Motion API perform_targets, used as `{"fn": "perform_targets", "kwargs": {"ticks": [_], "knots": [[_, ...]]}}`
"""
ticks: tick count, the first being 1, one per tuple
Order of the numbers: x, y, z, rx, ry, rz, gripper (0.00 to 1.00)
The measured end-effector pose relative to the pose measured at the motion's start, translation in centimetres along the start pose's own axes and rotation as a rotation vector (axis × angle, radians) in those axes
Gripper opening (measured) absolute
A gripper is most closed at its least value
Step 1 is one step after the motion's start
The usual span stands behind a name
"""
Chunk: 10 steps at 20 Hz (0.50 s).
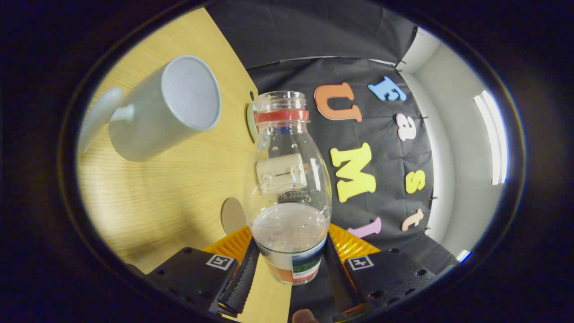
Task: Take the bottle from table, then pour the juice into the cup, finally place the bottle on the coaster
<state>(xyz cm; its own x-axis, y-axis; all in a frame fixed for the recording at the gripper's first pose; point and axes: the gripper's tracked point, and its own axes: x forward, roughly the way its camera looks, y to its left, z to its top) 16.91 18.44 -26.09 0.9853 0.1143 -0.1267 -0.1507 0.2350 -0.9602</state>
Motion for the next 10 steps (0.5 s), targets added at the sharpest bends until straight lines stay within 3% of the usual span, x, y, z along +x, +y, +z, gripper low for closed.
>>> {"fn": "perform_targets", "kwargs": {"ticks": [10], "knots": [[0.3, -1.9, 0.5, -0.166, -0.02, -0.039, 0.77]]}}
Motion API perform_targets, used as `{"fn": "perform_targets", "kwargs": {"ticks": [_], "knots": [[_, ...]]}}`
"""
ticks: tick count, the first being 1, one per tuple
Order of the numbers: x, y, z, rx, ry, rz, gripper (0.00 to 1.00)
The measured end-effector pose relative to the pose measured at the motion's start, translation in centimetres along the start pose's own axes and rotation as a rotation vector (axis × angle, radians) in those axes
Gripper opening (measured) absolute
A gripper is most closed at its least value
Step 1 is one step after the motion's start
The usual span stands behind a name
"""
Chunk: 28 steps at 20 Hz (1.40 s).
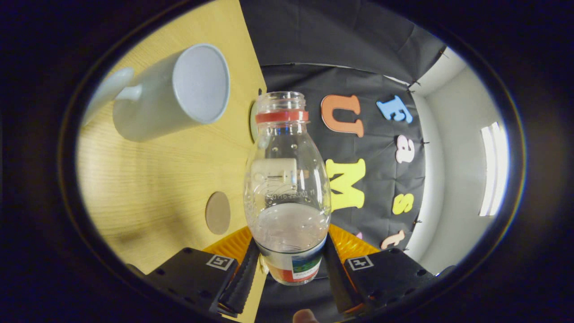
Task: Take the bottle from table, then pour the juice into the cup, finally place the bottle on the coaster
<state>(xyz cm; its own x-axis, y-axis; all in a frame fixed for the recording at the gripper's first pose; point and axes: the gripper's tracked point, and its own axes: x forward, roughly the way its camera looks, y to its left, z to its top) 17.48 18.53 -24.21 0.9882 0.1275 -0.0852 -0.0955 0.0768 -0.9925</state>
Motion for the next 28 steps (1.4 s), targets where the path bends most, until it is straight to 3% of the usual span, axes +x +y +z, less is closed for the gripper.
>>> {"fn": "perform_targets", "kwargs": {"ticks": [12, 28], "knots": [[-0.3, -1.5, 0.9, -0.112, -0.011, -0.015, 0.77], [-0.9, -2.9, 1.6, -0.153, -0.021, -0.024, 0.77]]}}
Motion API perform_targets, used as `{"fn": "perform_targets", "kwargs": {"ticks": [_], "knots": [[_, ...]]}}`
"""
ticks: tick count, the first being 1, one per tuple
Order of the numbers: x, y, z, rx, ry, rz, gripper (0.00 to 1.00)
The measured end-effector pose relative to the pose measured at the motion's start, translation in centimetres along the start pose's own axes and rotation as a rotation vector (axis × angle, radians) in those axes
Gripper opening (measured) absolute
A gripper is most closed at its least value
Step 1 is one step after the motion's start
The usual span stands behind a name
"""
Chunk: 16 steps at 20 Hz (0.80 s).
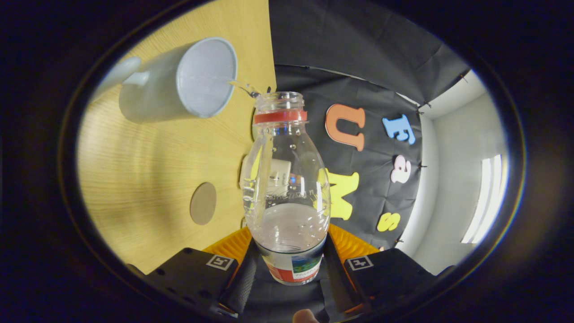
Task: Take the bottle from table, then pour the juice into the cup, finally place the bottle on the coaster
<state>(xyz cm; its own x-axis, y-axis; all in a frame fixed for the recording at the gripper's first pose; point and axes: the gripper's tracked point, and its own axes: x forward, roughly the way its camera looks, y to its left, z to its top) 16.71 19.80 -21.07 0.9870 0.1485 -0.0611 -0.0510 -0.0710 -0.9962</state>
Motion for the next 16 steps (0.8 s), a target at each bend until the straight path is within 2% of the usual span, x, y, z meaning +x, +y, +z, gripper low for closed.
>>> {"fn": "perform_targets", "kwargs": {"ticks": [16], "knots": [[-0.61, -1.17, 0.26, -0.036, -0.012, -0.021, 0.77]]}}
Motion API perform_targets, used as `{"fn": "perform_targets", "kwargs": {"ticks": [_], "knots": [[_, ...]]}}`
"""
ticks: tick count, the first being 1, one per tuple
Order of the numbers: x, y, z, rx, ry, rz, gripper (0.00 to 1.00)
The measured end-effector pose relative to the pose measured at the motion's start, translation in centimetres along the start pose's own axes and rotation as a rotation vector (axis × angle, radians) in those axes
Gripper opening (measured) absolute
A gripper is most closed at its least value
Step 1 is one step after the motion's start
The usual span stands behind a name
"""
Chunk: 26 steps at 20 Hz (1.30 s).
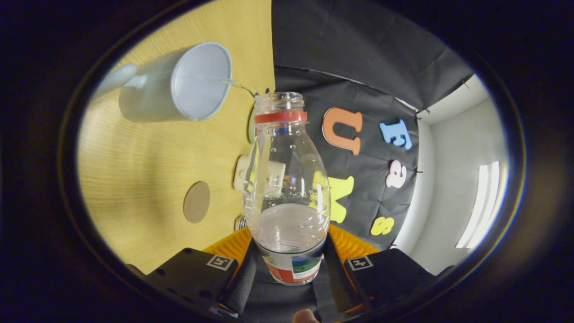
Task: Take the bottle from table, then pour the juice into the cup, finally place the bottle on the coaster
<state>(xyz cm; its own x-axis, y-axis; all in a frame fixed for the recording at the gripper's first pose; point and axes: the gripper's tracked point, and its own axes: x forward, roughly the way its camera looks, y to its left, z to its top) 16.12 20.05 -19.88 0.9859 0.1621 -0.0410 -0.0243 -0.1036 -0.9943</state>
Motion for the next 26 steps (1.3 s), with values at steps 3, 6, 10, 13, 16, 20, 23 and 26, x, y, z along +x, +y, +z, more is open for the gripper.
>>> {"fn": "perform_targets", "kwargs": {"ticks": [3, 6, 10, 13, 16, 20, 23, 26], "knots": [[-0.1, -0.1, 0.0, -0.007, -0.001, -0.001, 0.77], [-0.3, -0.1, -0.1, -0.013, -0.004, 0.002, 0.77], [-0.3, -0.4, 0.0, -0.022, -0.006, 0.002, 0.77], [-0.4, -0.7, 0.2, -0.03, -0.011, -0.003, 0.77], [-0.4, -1.1, 0.1, -0.038, -0.012, -0.007, 0.77], [-0.5, -1.4, 0.1, -0.052, -0.012, -0.01, 0.77], [-0.5, -1.4, 0.1, -0.057, -0.013, -0.01, 0.77], [-0.5, -1.6, 0.0, -0.066, -0.012, -0.009, 0.77]]}}
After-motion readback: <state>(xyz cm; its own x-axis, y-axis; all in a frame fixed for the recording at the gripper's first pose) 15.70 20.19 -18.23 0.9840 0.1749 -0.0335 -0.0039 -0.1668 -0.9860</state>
